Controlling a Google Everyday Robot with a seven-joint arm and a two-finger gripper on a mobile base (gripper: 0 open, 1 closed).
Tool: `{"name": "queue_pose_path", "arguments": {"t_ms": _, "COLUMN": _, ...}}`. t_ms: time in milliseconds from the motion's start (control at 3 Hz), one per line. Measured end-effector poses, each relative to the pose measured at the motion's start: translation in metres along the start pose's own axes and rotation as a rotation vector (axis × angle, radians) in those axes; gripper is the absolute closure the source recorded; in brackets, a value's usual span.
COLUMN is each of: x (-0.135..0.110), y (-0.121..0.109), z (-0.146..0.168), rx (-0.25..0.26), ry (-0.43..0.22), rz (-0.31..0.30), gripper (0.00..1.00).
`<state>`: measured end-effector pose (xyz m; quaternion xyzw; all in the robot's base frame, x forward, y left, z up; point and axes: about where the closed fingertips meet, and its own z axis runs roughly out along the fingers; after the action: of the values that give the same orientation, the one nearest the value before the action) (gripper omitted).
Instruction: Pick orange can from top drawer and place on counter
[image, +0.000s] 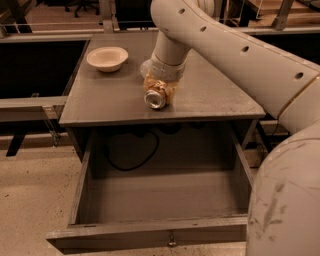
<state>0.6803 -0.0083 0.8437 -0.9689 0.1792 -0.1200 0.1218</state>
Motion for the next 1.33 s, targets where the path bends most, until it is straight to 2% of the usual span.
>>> {"name": "queue_pose_path", "arguments": {"t_ms": 333, "x": 0.000, "y": 0.000, "z": 0.000, "rx": 0.000, "ry": 0.000, "rz": 0.000, "gripper": 0.12}}
{"name": "queue_pose_path", "arguments": {"t_ms": 667, "x": 0.000, "y": 0.000, "z": 0.000, "rx": 0.000, "ry": 0.000, "rz": 0.000, "gripper": 0.00}}
{"name": "queue_pose_path", "arguments": {"t_ms": 1000, "x": 0.000, "y": 0.000, "z": -0.001, "rx": 0.000, "ry": 0.000, "rz": 0.000, "gripper": 0.00}}
{"name": "queue_pose_path", "arguments": {"t_ms": 1333, "x": 0.020, "y": 0.009, "z": -0.034, "rx": 0.001, "ry": 0.062, "rz": 0.068, "gripper": 0.00}}
